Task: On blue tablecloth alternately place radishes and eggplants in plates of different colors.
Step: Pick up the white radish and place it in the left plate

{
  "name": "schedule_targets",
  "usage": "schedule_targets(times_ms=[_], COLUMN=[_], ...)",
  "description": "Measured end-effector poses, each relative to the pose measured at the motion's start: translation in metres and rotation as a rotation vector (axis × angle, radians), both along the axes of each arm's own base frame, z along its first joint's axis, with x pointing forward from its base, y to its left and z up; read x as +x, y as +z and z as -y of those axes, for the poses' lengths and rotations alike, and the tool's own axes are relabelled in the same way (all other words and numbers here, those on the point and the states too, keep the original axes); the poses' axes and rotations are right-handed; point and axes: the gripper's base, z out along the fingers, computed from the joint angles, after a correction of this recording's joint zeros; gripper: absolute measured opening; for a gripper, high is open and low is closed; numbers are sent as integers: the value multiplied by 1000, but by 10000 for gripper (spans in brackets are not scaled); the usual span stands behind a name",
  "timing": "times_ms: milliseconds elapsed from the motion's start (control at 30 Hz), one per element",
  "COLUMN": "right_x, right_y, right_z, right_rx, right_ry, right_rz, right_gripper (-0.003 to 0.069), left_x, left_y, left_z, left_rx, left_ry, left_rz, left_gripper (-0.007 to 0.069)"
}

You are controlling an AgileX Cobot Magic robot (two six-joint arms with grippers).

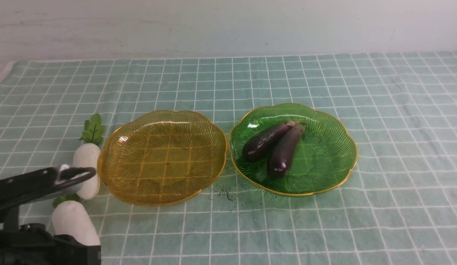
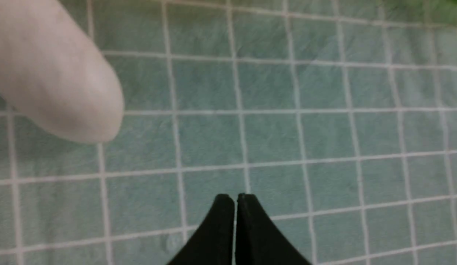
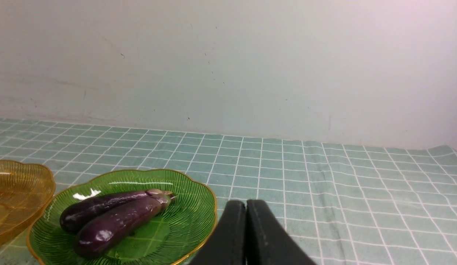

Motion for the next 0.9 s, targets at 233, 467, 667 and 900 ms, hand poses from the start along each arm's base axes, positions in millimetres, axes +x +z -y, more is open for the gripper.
schedule_targets(times_ms=[233, 467, 667, 900], right_x=[0, 0, 0, 0], right_y=[0, 0, 0, 0], right_z=[0, 0, 0, 0], right_rx=[2, 4, 17, 17], right_ry=[0, 1, 1, 1], right_rz=[1, 1, 0, 0], right_gripper=[-15, -15, -15, -15], left_x=[43, 72, 90, 103], left_y=[1, -21, -39, -57], left_z=[-10, -23, -26, -24], left_rx=[140, 285, 316, 305], left_ry=[104, 199, 245, 259], left_rz=[-156, -160, -144, -166], left_gripper=[55, 281, 433, 468])
